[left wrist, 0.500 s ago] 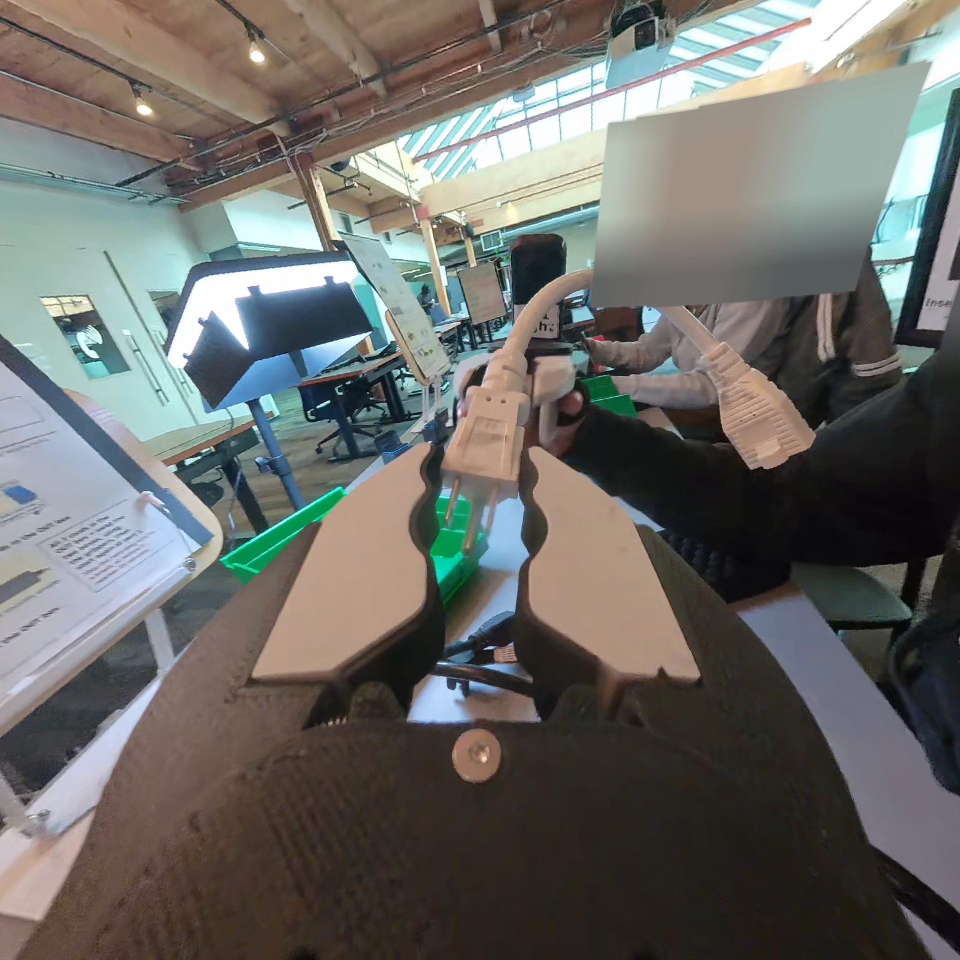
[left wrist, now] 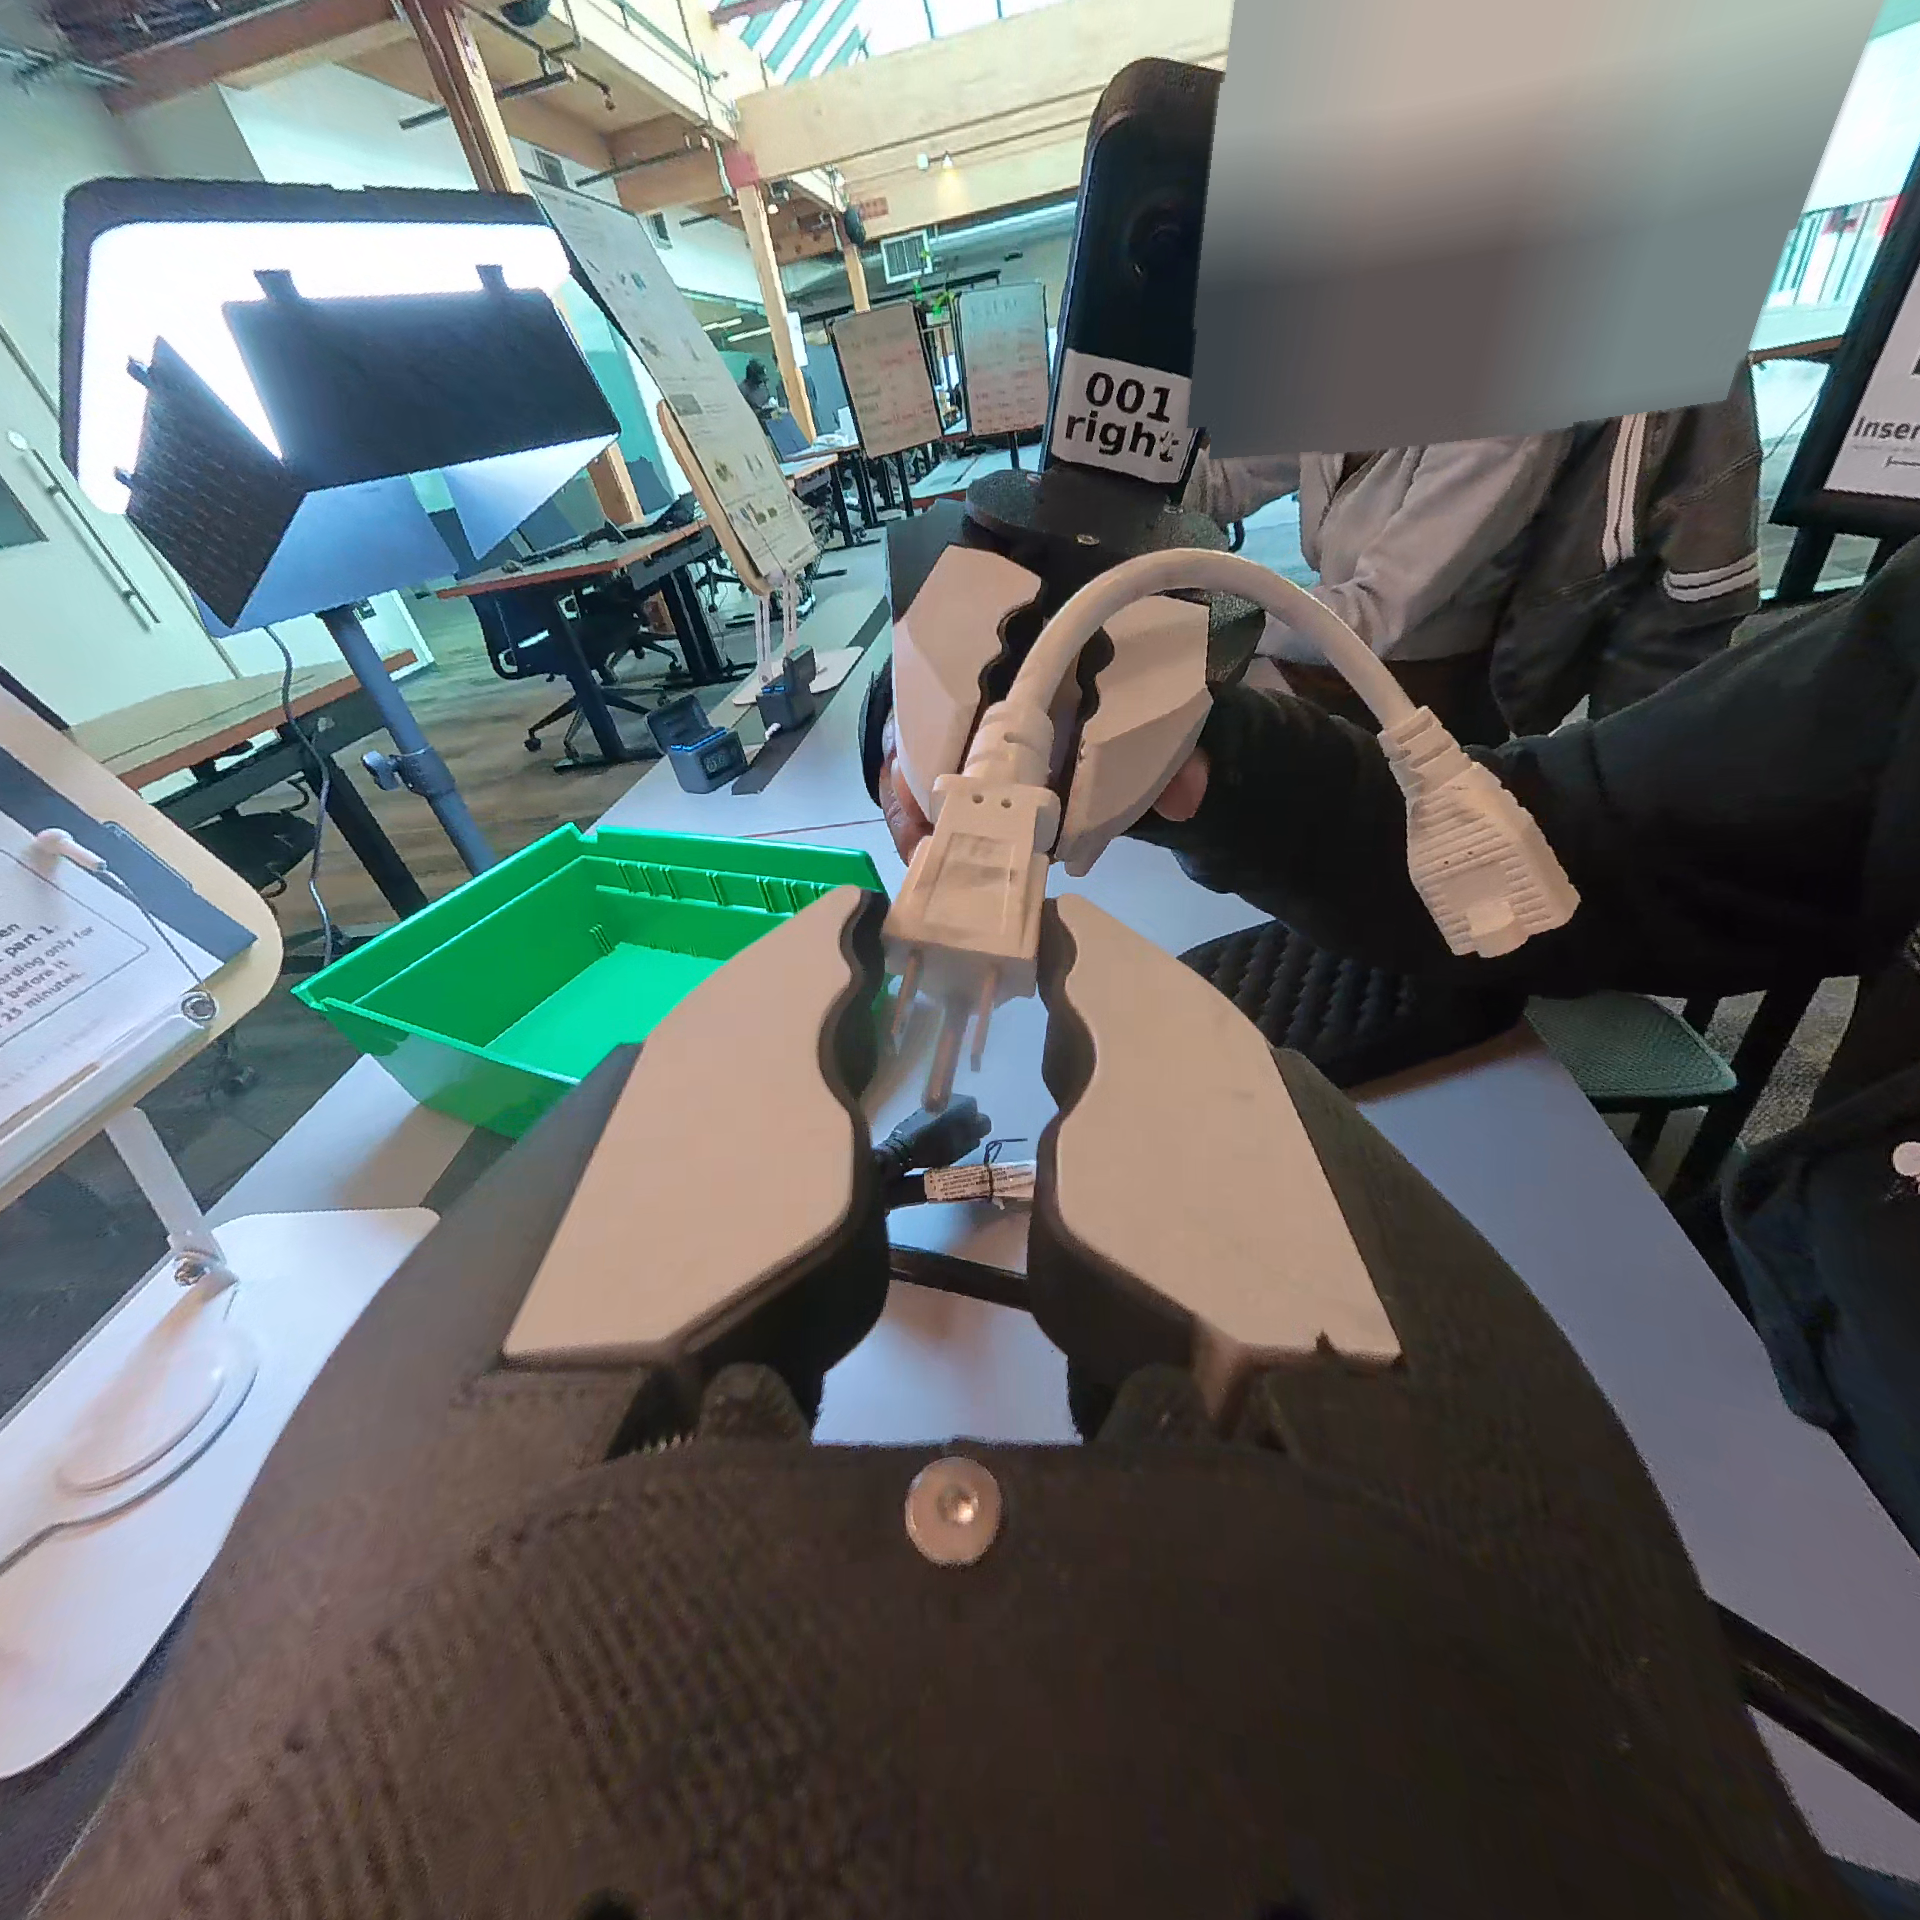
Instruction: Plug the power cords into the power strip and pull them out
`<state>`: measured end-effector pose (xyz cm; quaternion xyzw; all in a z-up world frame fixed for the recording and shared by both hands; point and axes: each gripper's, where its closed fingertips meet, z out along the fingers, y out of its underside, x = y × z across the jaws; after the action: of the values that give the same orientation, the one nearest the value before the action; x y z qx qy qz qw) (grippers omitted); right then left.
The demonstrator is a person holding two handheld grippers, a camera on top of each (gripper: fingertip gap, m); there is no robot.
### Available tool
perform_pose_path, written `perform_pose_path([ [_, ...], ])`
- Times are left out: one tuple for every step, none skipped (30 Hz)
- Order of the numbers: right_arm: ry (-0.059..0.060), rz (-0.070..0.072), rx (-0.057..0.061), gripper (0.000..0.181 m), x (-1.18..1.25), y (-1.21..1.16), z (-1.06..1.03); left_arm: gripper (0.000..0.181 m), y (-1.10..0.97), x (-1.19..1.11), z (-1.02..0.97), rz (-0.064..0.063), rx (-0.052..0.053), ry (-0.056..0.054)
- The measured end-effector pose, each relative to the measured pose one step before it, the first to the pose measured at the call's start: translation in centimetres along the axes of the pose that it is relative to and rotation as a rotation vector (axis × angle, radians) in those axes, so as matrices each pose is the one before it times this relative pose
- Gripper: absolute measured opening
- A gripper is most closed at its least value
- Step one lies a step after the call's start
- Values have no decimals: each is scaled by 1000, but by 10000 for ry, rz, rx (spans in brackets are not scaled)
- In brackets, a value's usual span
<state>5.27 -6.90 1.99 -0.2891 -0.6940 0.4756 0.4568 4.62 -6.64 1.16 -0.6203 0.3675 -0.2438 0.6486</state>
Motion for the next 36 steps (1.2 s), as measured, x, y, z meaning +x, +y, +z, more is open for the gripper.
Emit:
perform_pose_path([
  [-25, 40, 26, 19, -8, 50, 35, 29, 95, -17, -25, -32, -66, 14],
  [-31, 59, 6, 19, -8, 71, 33, 29, 105, -22, -17, -29, -83, 10],
  [-31, 44, 41, 19, -6, 8, -3, 29, 129, -1, -2, -26, -114, 16],
  [-15, 84, 178, 18, 32, -199, -61, 29, 111, 25, 7, -16, -86, 28],
  [-50, 136, 145, 18, 20, -200, -72, 29, 103, 52, 9, -62, -66, 59],
  [-48, 74, -24, 18, -30, 18, -24, 29, 122, 10, 36, -72, -57, 35],
  [8, -50, -158, 18, -22, 217, 41, 29, 97, -1, 57, -31, -29, 10],
  [74, -172, -105, 17, -2, 153, 19, 29, 128, 44, 60, -51, -61, 48],
  [34, -65, -62, 16, -10, 90, 3, 29, 132, 14, 50, -60, -70, 32],
  [-35, 68, -83, 16, -12, 96, 2, 29, 128, 6, 34, -40, -78, 16],
  [-35, 53, -90, 16, 1, 140, -17, 29, 143, -1, 52, -37, -96, -6],
  [-19, 19, -62, 16, 19, 117, -16, 29, 101, -3, 56, -30, -63, -12],
  [-62, -20, -34, 16, -73, 76, -33, 29, 89, 61, 50, -17, -46, 36],
  [-27, -72, -78, 16, -40, 139, -17, 29, 130, 31, 60, -14, -73, 17],
  [23, -60, -65, 16, 12, 127, 16, 29, 127, -41, 36, 23, -60, -28],
  [8, -45, -24, 16, -1, 93, 27, 29, 90, -36, 10, 10, -22, 1],
  [13, -29, 22, 16, 27, 71, 43, 29, 52, -37, -18, -31, 1, 13],
  [-12, 66, 8, 16, 36, 115, 58, 29, 138, -65, -7, -45, -53, 4],
  [-53, 105, -36, 16, -5, 187, 74, 29, 228, -33, 8, -34, -144, 7],
  [-60, 104, -91, 16, -15, 248, 69, 29, 312, -33, 31, -13, -217, -8],
  [-72, 91, -113, 16, -37, 254, 72, 29, 318, -22, 39, -15, -229, -20],
  [-69, 56, -89, 16, -38, 210, 39, 28, 244, 0, 66, -33, -181, -8],
  [-45, 50, -23, 16, 13, 105, 0, 28, 121, -14, 54, -19, -82, -19],
  [-34, 52, -20, 16, 29, 77, -36, 28, 65, -21, 76, -44, -42, -6],
  [-65, 44, -29, 16, -31, 82, -52, 28, 70, 40, 78, -60, -47, 39],
  [-42, 37, -80, 16, -19, 114, -21, 29, 119, 10, 88, -37, -58, 21],
  [23, -29, -91, 16, 28, 128, -6, 29, 133, -35, 79, -48, -68, -8],
  [4, -9, -56, 16, 4, 108, 24, 28, 116, -19, 35, -17, -53, 5],
  [-44, 23, -25, 16, -53, 68, 32, 29, 121, 35, 21, 3, -58, 35],
  [-18, 43, -8, 16, -15, 62, 47, 29, 81, 1, -4, -27, -61, 12],
  [20, 56, 23, 16, 42, 12, 47, 29, 37, -55, -26, -28, -44, -34],
  [23, 92, 52, 16, 67, -17, 44, 29, 4, -72, -43, -22, -39, -53],
  [-8, 97, 56, 16, 52, 3, 56, 28, 18, -40, -53, -32, -59, -39],
  [-29, 85, 65, 16, 17, 19, 52, 28, 45, -33, -46, -9, -68, -37],
  [-34, -3, 62, 16, -1, 44, 57, 29, 72, -16, -13, 11, -76, -34],
  [6, -79, 35, 16, 27, 78, 45, 29, 75, -40, -10, 29, -61, -45],
])
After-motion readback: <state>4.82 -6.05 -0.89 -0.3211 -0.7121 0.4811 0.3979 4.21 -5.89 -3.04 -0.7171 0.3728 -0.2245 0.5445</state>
